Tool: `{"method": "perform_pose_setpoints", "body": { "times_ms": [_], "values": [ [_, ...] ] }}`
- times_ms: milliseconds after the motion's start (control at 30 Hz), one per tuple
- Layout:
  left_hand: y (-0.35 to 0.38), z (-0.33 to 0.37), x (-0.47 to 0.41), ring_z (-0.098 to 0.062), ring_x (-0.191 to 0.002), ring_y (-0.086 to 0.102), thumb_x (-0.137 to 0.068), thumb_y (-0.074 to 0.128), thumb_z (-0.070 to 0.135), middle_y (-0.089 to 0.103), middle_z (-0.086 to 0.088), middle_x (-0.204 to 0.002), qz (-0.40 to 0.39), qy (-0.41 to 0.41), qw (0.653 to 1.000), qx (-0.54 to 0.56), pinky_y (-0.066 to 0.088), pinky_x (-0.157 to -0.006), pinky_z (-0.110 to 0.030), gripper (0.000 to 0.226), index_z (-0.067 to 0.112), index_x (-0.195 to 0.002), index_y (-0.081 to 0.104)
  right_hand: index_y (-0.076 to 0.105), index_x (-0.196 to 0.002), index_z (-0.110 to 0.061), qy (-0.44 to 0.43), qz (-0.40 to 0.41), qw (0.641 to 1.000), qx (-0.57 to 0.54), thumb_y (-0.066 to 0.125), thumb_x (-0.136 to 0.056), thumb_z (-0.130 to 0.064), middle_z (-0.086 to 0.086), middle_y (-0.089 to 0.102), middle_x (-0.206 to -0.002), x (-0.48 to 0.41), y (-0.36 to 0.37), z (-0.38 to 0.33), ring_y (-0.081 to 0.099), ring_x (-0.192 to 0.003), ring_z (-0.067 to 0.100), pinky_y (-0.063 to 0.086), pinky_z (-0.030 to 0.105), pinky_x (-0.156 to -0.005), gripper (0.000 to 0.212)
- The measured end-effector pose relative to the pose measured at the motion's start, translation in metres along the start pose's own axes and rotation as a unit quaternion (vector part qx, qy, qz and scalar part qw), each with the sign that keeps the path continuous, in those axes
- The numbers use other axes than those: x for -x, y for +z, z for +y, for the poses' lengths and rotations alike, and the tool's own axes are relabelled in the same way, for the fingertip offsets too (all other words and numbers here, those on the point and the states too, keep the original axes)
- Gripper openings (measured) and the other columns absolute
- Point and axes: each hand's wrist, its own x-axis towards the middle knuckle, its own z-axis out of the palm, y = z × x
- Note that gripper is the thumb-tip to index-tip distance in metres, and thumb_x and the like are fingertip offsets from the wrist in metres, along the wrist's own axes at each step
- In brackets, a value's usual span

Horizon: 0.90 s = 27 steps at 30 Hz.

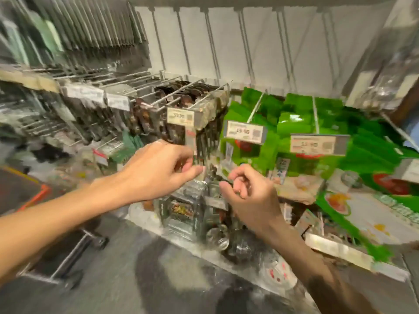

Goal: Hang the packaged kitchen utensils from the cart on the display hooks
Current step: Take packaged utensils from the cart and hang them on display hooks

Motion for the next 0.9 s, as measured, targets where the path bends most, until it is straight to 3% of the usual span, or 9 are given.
{"method": "perform_pose_setpoints", "body": {
  "times_ms": [167,267,400,533,700,833,900],
  "values": [
    [0.009,-0.121,0.16,-0.025,-0.069,0.06,-0.091,0.053,0.051,0.052,0.009,-0.063,-0.065,-0.127,0.989,-0.027,0.039,-0.056,-0.034,0.032,0.026,-0.072,0.046,0.065,-0.097,-0.018,0.006,-0.192,0.981,-0.036,0.066,-0.081,-0.034,-0.011,0.053,-0.076,0.056,0.17,-0.049,0.048,-0.066,0.007,0.048,0.031,-0.066,0.023],
    [0.011,-0.189,0.251,-0.018,-0.069,0.062,-0.084,0.048,0.056,0.062,0.007,-0.07,-0.072,-0.229,0.97,0.026,0.047,-0.063,-0.035,0.035,0.024,-0.08,0.06,0.065,-0.097,-0.014,0.011,-0.283,0.956,-0.07,0.068,-0.084,-0.026,-0.008,0.055,-0.08,0.087,0.265,-0.088,0.051,-0.07,0.009,0.046,0.023,-0.07,0.018],
    [0.009,-0.267,0.344,-0.005,-0.055,0.046,-0.089,0.064,0.035,0.053,0.009,-0.059,-0.029,-0.351,0.933,0.068,0.039,-0.06,-0.033,0.014,0.023,-0.082,0.065,0.064,-0.097,-0.016,0.015,-0.367,0.925,-0.095,0.067,-0.087,-0.027,-0.001,0.06,-0.08,0.113,0.37,-0.137,0.056,-0.069,0.017,0.05,0.034,-0.07,0.016],
    [0.007,-0.34,0.393,-0.013,-0.058,0.048,-0.092,0.065,0.036,0.054,0.006,-0.06,0.013,-0.444,0.891,0.094,0.042,-0.063,-0.036,0.017,0.024,-0.081,0.066,0.062,-0.094,-0.019,0.011,-0.416,0.904,-0.097,0.067,-0.09,-0.026,-0.005,0.054,-0.07,0.118,0.453,-0.176,0.047,-0.061,0.007,0.041,0.024,-0.063,0.009],
    [0.015,-0.433,0.421,-0.011,-0.053,0.045,-0.091,0.065,0.034,0.051,0.003,-0.054,0.086,-0.54,0.824,0.15,0.037,-0.057,-0.03,0.029,0.029,-0.064,0.056,0.062,-0.088,-0.02,0.018,-0.453,0.885,-0.106,0.069,-0.089,-0.025,-0.008,0.05,-0.064,0.102,0.559,-0.205,0.043,-0.055,0.004,0.037,0.017,-0.057,0.009],
    [0.029,-0.51,0.431,0.001,-0.052,0.047,-0.091,0.067,0.03,0.053,0.011,-0.056,0.105,-0.554,0.803,0.194,0.035,-0.055,-0.018,0.022,0.028,-0.07,0.06,0.062,-0.081,-0.023,0.051,-0.476,0.87,-0.114,0.07,-0.088,-0.02,-0.01,0.048,-0.059,0.078,0.657,-0.211,0.043,-0.051,0.002,0.037,0.019,-0.058,0.011],
    [0.038,-0.555,0.432,-0.001,-0.058,0.05,-0.091,0.067,0.029,0.058,0.012,-0.063,0.091,-0.559,0.799,0.204,0.038,-0.06,-0.022,0.016,0.028,-0.075,0.064,0.06,-0.073,-0.023,0.077,-0.474,0.87,-0.114,0.071,-0.086,-0.018,-0.011,0.044,-0.052,0.067,0.709,-0.213,0.04,-0.047,0.002,0.033,0.019,-0.056,0.018]
  ]
}}
